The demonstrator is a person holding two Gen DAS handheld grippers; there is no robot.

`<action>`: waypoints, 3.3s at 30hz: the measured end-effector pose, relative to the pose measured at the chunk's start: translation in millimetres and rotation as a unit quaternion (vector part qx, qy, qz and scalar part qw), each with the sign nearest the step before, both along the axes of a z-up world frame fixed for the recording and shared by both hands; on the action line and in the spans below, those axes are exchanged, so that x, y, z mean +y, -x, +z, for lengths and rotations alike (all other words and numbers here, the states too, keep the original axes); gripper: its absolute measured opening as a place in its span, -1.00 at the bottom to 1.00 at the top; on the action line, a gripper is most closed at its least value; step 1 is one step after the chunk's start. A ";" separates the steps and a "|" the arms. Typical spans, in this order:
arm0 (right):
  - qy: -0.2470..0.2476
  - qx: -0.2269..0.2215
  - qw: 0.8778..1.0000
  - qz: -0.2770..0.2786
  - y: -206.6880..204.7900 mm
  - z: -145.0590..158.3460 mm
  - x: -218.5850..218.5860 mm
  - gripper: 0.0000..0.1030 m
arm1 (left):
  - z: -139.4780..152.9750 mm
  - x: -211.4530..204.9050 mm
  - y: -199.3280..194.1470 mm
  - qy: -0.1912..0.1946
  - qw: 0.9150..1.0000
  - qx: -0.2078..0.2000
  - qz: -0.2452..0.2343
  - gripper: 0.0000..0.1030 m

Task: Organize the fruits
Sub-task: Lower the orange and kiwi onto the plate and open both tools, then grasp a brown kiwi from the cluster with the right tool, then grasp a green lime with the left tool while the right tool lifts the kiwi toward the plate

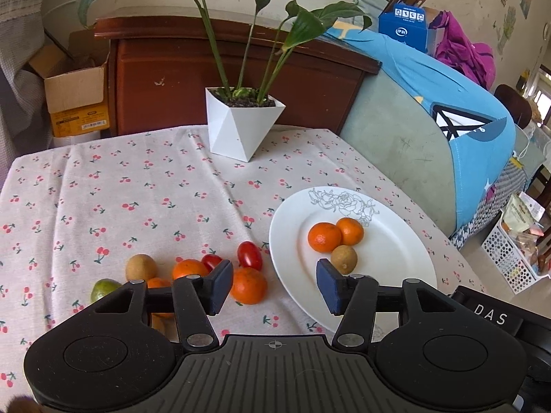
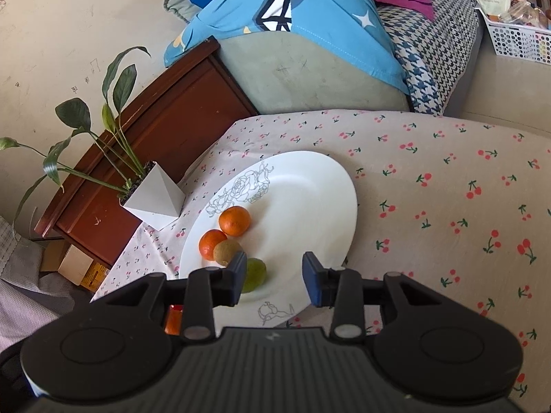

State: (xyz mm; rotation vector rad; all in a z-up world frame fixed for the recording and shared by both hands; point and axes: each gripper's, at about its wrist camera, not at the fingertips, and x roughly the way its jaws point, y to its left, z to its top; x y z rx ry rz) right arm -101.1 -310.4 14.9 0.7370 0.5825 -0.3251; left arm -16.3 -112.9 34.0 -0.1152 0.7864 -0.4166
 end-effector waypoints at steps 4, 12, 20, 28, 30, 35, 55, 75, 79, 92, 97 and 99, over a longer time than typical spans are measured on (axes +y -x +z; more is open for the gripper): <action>0.005 0.004 1.000 0.016 0.1 0.2 7.7 -0.28 | 3.5 14.4 2.3 -0.008 1.000 0.003 0.012 0.06; 0.015 0.009 0.998 0.055 -0.6 1.0 27.4 -0.22 | 12.2 52.2 6.5 -0.017 0.999 -0.002 0.048 0.20; 0.030 0.011 0.993 0.112 -4.8 -0.7 57.1 -0.22 | 11.3 93.2 4.2 -0.014 0.995 0.005 0.098 0.28; 0.038 0.008 0.983 0.178 -16.6 -5.4 92.6 -0.22 | 3.9 117.1 -0.6 -0.032 0.990 0.013 0.134 0.36; 0.037 0.007 0.981 0.192 -19.6 -7.0 99.9 -0.22 | 1.3 123.5 -2.8 -0.032 0.989 0.019 0.146 0.36; 0.039 0.003 0.973 0.227 -26.7 -10.3 119.0 -0.22 | -1.1 134.9 -4.2 -0.028 0.986 0.025 0.163 0.37; 0.109 -0.002 0.951 0.288 -46.6 -24.5 173.4 -0.35 | -14.5 142.7 -7.9 -0.039 0.985 0.037 0.166 0.38; 0.082 0.018 0.976 0.200 -30.1 -21.6 117.9 -0.45 | -28.4 100.4 7.7 -0.066 0.995 -0.007 0.071 0.36; 0.080 0.019 0.976 0.200 -31.4 -22.8 117.5 -0.45 | -38.1 95.3 3.1 -0.072 0.995 -0.005 0.066 0.32; 0.082 0.016 0.976 0.201 -32.7 -24.7 118.2 -0.44 | -42.3 90.4 -1.5 -0.057 0.997 -0.031 0.047 -0.42; 0.074 0.018 0.977 0.201 -32.9 -23.1 117.3 -0.45 | -38.7 94.4 0.9 -0.039 0.998 -0.018 0.050 -0.43; 0.068 0.015 0.977 0.203 -31.7 -21.3 116.5 -0.45 | -34.9 94.8 3.2 -0.038 0.998 -0.021 0.053 -0.43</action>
